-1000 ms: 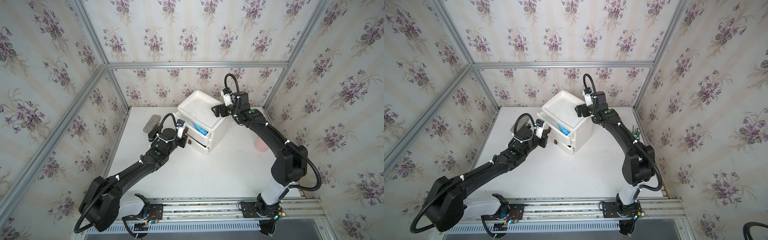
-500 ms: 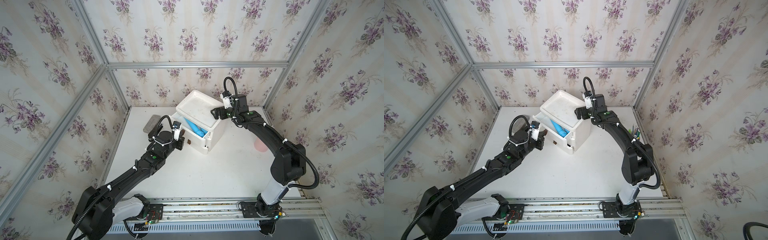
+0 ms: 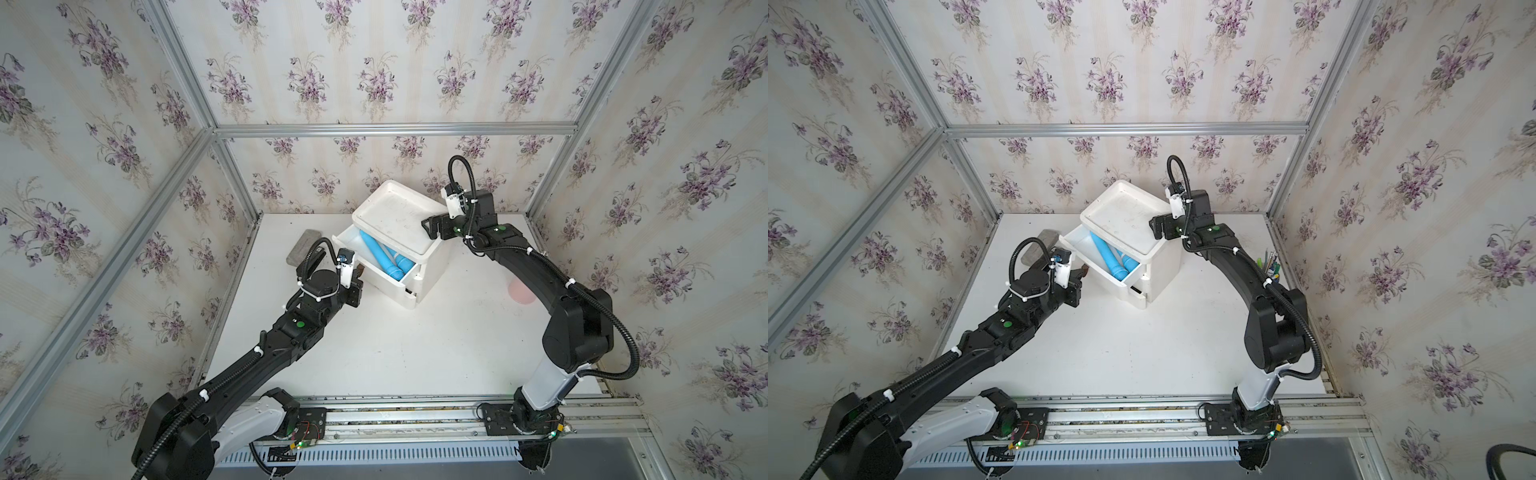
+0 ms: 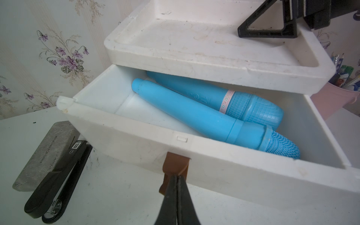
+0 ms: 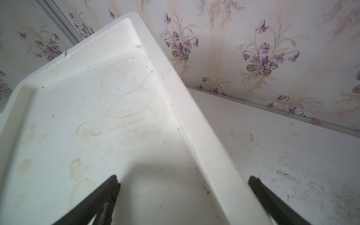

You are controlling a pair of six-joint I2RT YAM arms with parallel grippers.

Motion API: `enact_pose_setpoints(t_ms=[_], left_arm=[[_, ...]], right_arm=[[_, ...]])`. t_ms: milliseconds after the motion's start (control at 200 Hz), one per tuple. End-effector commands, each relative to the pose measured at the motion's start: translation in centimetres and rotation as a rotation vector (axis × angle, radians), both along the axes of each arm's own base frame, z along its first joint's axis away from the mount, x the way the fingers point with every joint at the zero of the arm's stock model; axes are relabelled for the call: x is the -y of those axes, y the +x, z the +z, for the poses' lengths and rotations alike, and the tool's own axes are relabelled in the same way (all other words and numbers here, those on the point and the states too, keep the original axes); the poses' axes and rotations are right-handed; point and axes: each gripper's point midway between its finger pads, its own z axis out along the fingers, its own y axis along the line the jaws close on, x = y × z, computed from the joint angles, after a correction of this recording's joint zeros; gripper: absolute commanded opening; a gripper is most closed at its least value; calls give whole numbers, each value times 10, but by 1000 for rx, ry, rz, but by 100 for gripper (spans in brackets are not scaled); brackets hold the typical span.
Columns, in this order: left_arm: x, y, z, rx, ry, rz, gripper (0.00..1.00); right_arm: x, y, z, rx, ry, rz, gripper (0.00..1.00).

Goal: Take the microphone out of the drawer
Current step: Open the drawer in the storage box.

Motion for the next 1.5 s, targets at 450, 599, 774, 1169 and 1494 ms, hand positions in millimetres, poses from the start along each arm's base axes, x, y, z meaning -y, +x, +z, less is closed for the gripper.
enact_pose_setpoints(t_ms=[450,599,774,1169,1494], left_arm=[[-29,-29,-3,-50,-41,89,0],[-34,-36,-6,-74,-39,97,0],[-37,-43,-11,-96,-47,100,0],[-40,-42,22,-123,-21,114,24],[-28,-22,51,-171,9,114,99]], right_arm=[[11,-16,-35,-120,-86,-11,99],[10,-15,-34,-116,-84,-13,99],[10,-14,-34,-114,-83,-13,99],[12,-14,-35,-113,-98,-18,100],[12,-13,-36,-115,-102,-16,100]])
